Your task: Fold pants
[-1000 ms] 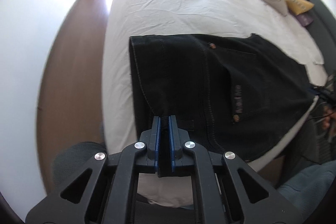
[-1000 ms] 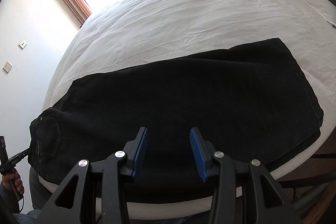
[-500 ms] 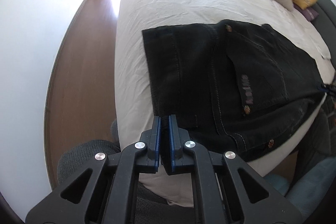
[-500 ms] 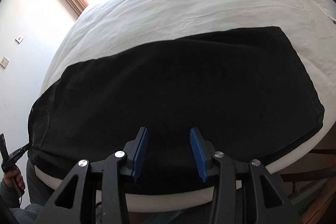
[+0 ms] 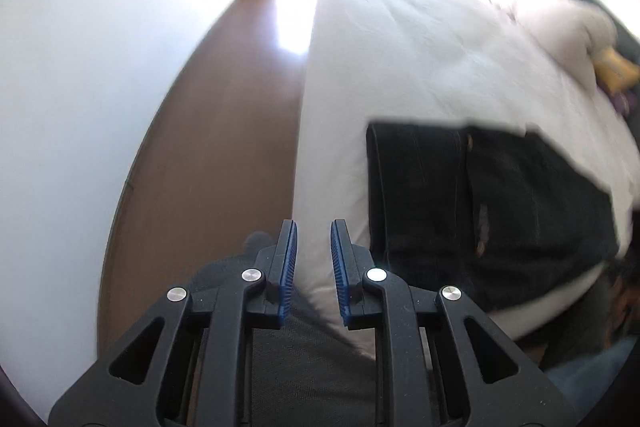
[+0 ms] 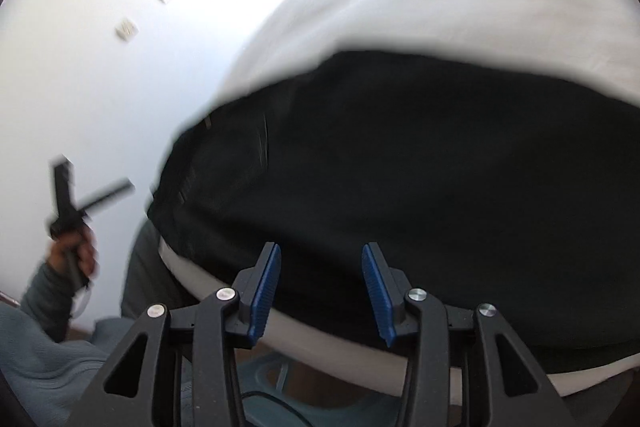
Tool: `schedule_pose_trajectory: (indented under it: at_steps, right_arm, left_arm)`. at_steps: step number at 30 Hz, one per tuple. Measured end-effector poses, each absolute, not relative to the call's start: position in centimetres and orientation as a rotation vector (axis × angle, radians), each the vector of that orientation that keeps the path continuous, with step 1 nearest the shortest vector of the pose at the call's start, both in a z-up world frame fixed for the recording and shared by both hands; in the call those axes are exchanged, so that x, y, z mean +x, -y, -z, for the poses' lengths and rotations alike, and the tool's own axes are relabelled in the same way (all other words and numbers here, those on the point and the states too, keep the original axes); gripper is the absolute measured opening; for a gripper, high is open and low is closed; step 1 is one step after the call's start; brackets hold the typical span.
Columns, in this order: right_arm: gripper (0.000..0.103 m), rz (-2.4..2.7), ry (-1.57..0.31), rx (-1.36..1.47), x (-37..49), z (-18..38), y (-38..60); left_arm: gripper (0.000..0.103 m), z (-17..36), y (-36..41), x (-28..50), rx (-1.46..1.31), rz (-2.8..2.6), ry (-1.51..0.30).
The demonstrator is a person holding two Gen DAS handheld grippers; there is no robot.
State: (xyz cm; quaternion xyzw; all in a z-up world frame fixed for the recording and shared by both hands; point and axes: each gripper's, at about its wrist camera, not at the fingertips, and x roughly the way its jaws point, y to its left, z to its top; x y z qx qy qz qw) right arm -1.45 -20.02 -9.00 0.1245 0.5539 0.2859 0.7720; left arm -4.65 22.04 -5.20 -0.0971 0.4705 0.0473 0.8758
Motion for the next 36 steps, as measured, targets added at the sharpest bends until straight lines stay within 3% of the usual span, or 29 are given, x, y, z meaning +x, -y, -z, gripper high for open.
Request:
schedule_pose_trajectory:
  at_steps: [5, 10, 15, 16, 18, 19, 20, 21, 25, 27, 30, 33, 34, 35, 36]
  right_arm:
    - [0.048, -0.645, -1.313, 0.211, -3.8, 11.3, 17.6]
    - [0.048, -0.636, -1.318, 0.181, -5.6, 10.4, 17.6]
    - [0.054, -0.579, -1.112, 0.364, -3.9, 6.8, 22.3]
    - [0.062, -0.543, -1.110, 0.390, -3.3, 7.2, 23.4]
    - [0.064, -0.433, -1.151, 0.423, -1.9, 9.0, 25.9]
    - [0.056, -0.351, -1.183, 0.427, -1.3, 10.3, 27.6]
    - [0.037, -0.309, -1.190, 0.467, -0.8, 11.1, 29.6]
    - [0.036, -0.270, -1.192, 0.529, -0.5, 11.2, 31.6]
    - [0.046, -0.202, -1.085, 0.566, 0.1, 7.7, 34.7]
    - [0.057, -0.330, -1.039, 0.607, 1.5, 6.6, 33.3]
    - [0.059, -0.537, -1.035, 0.614, 5.0, 7.0, 28.9]
    - [0.059, -0.578, -1.129, 0.598, 8.6, 10.2, 25.6]
    - [0.055, -0.528, -1.147, 0.559, 9.4, 11.2, 25.5]
    - [0.038, -0.495, -1.138, 0.563, 10.1, 12.0, 26.2]
    - [0.032, -0.475, -1.129, 0.620, 11.2, 12.6, 27.6]
  left_arm:
    - [0.017, 4.4, -13.9, -1.9, -0.186, 0.216, -0.952]
    - [0.017, 10.0, -1.5, 0.7, -0.008, 0.473, -1.052]
    - [0.017, 14.9, 0.4, 0.0, 0.124, 0.490, -1.105]
    - [0.017, 15.0, 0.1, -0.4, 0.139, 0.500, -1.105]
    - [0.017, 15.2, -1.1, -0.8, 0.162, 0.510, -1.104]
    - [0.017, 15.2, -1.7, -1.1, 0.170, 0.517, -1.101]
    - [0.017, 15.1, -2.1, -1.2, 0.168, 0.524, -1.104]
    - [0.017, 14.9, -2.5, -1.3, 0.163, 0.522, -1.110]
    - [0.017, 11.0, -2.2, -1.1, 0.159, 0.492, -1.071]
    - [0.017, 7.9, -1.3, 0.2, 0.115, 0.527, -0.986]
    - [0.017, 6.0, 2.1, 3.7, 0.112, 0.588, -0.917]
    - [0.017, 7.6, 5.7, 7.7, 0.104, 0.663, -0.938]
    - [0.017, 8.7, 6.8, 9.0, 0.105, 0.669, -0.963]
    - [0.017, 10.3, 8.1, 10.4, 0.108, 0.676, -1.001]
    - [0.017, 11.4, 9.0, 11.3, 0.114, 0.668, -1.024]
